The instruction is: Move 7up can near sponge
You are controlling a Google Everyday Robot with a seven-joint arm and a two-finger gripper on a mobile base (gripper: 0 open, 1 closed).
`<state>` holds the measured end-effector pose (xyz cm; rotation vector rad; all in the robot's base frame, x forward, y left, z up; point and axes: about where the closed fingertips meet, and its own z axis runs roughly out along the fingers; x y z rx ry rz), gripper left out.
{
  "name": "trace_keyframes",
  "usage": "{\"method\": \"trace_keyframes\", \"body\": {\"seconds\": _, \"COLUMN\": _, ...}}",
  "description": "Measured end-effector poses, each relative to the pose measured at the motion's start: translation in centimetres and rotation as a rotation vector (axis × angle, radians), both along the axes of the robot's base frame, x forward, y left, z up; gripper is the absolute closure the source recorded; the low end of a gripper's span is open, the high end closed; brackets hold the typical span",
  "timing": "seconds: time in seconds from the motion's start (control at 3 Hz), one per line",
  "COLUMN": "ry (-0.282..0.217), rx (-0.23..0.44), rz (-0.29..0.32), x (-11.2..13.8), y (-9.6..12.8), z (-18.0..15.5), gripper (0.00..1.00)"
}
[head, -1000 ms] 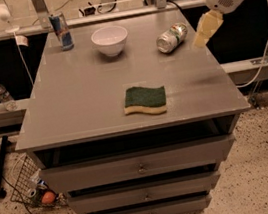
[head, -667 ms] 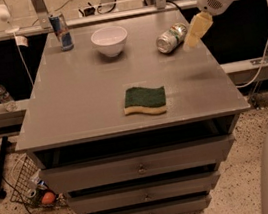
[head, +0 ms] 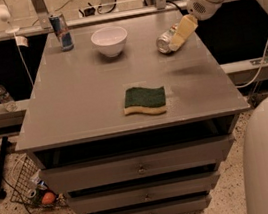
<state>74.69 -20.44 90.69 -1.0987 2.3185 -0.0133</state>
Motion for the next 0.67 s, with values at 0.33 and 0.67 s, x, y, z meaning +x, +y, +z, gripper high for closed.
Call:
{"method": "trace_keyframes", "body": {"seconds": 0.33, "ry": 0.015, "rx": 0.025, "rz": -0.039, "x": 0.09, "y": 0.17, "z": -0.29, "gripper": 0.00}}
{"method": "trace_keyframes", "body": {"seconds": 0.67, "ry": 0.016, "rx": 0.029, "rz": -0.046, "x": 0.15, "y": 0.20, "z": -0.30, "gripper": 0.00}}
